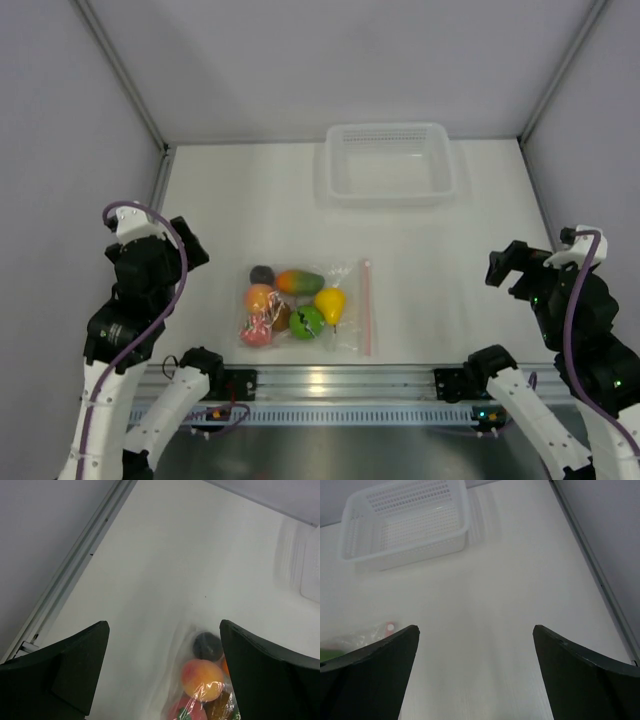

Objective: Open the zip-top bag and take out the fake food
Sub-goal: Pick up the zipper food storage bag at the center of the board.

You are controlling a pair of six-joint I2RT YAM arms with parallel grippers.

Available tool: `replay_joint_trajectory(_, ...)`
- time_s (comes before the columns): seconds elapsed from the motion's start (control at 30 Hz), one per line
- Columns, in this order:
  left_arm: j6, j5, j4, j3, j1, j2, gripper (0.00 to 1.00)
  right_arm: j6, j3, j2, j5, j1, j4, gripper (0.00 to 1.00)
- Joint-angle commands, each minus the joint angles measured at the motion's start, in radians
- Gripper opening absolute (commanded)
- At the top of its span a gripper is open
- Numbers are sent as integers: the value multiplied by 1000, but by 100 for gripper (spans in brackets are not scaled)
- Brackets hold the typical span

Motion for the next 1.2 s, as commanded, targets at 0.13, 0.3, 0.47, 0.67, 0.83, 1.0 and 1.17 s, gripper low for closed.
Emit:
replay_joint_trajectory(0.13, -47, -50, 0, 13, -3, -36, 99, 39, 2, 22, 53, 15, 41, 99)
replay_joint_trajectory(0.3, -134, 42, 27, 6, -3, -90, 99, 96, -20, 27, -8, 14, 62, 100)
replay_joint_trajectory(0.47, -108, 212, 43, 26, -2, -12, 99, 123, -34, 5, -57, 14, 106, 99)
replay_joint_trajectory(0.67, -174, 413, 54, 29, -3, 188, 99, 131, -55, 30, -99, 14, 102, 99)
replay_joint_trajectory(0.83, -200, 245, 60, 68, -96, 355, 99, 146, -107, 38, -99, 15, 105, 100)
replay_joint_trajectory(1.0, -258, -61, 51, 140, -515, 559, 99, 154, -143, 38, -117, 15, 108, 99)
replay_joint_trajectory(1.17, -298, -235, 28, 280, -782, 813, 99, 145, -144, 28, -113, 15, 104, 99)
